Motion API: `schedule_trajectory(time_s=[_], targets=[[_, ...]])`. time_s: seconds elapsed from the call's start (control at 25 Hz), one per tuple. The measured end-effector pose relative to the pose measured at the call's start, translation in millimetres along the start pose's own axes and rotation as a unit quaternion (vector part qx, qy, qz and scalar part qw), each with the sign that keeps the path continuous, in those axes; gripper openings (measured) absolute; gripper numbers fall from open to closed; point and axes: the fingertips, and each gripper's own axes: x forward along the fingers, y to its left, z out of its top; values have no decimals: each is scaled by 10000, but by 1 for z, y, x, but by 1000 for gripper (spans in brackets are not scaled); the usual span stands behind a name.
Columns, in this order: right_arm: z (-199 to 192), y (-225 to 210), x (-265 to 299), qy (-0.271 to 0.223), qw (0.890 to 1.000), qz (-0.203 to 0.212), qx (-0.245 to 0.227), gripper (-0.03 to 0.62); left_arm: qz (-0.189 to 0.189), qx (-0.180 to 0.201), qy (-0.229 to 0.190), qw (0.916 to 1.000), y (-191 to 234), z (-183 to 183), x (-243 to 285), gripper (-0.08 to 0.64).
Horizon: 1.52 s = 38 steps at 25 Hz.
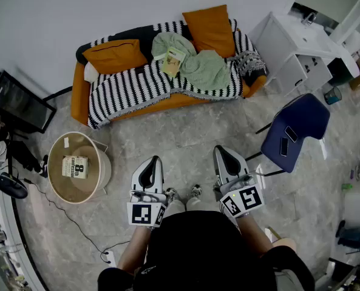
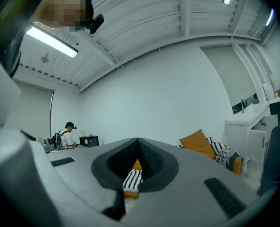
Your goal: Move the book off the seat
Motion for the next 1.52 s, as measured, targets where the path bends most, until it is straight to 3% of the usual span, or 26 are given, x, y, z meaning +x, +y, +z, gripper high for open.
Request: schedule_trajectory(time_s=[0.36, 0.88, 1.16, 1.52], targets=[[4, -8, 3, -70, 10000, 30, -29, 12, 65, -17, -4, 10000, -3, -2, 4, 11], [12, -44, -14, -178, 9996, 132, -166, 12, 192, 163, -196, 9995, -41, 3, 27, 11], [17, -57, -18, -288, 9990, 343, -17, 12, 157, 194, -231, 9994, -60, -1, 42, 11], [9, -64, 29, -183, 9989, 422, 11, 12, 103, 101, -174, 9997, -30, -9, 82, 11]])
